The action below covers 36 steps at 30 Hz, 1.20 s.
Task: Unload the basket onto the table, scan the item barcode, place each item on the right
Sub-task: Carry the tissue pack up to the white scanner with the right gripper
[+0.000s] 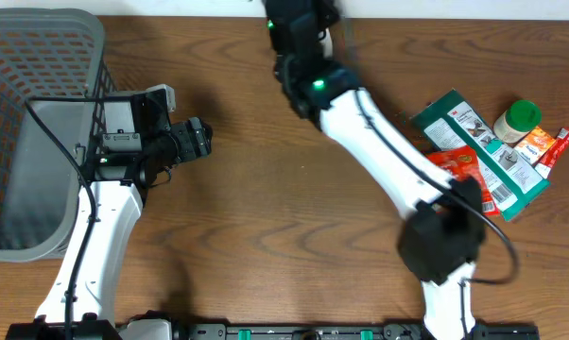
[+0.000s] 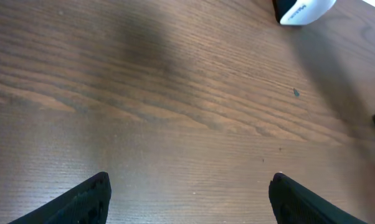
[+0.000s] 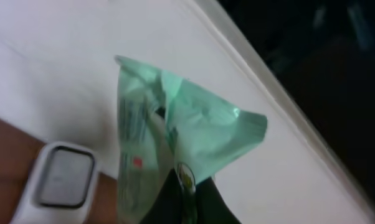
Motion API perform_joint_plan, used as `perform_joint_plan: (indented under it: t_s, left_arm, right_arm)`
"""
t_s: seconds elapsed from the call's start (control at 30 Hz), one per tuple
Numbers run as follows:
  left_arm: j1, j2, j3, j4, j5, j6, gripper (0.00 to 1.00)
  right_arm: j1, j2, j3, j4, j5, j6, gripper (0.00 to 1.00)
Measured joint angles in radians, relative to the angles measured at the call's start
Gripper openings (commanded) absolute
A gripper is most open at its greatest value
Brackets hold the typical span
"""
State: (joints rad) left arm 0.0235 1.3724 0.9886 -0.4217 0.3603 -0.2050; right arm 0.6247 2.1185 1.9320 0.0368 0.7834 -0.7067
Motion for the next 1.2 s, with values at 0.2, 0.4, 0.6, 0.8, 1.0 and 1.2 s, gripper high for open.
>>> perform_joint_plan:
  t_s: [0.2, 0.4, 0.6, 0.8, 1.0, 1.2]
  left_arm:
    - [0.000, 0.000, 0.000, -0.002, 0.001, 0.000, 0.82]
    - [0.000, 0.000, 0.000, -0.001, 0.001, 0.000, 0.82]
    - [0.000, 0.000, 0.000, -0.001, 0.001, 0.000, 0.82]
    - [0.000, 0.000, 0.000, -0.001, 0.000, 0.000, 0.82]
    - [0.000, 0.000, 0.000, -0.001, 0.000, 0.000, 0.82]
    - [0.000, 0.000, 0.000, -0.001, 0.001, 0.000, 0.82]
  right_arm:
    - [0.001, 0.181, -0.002, 0.408, 0.076, -0.226, 0.01]
    - [0.001, 0.300, -0.002, 0.586, 0.071, -0.370, 0.01]
    - [0.000, 0.397, -0.002, 0.637, 0.031, -0.410, 0.01]
    - [-0.002, 0.445, -0.002, 0.627, -0.021, -0.427, 0.01]
    - [-0.023, 0.452, -0.002, 0.627, -0.100, -0.522, 0.01]
    - [-0.059, 0.454, 0.049, 0.563, -0.123, -0.590, 0.01]
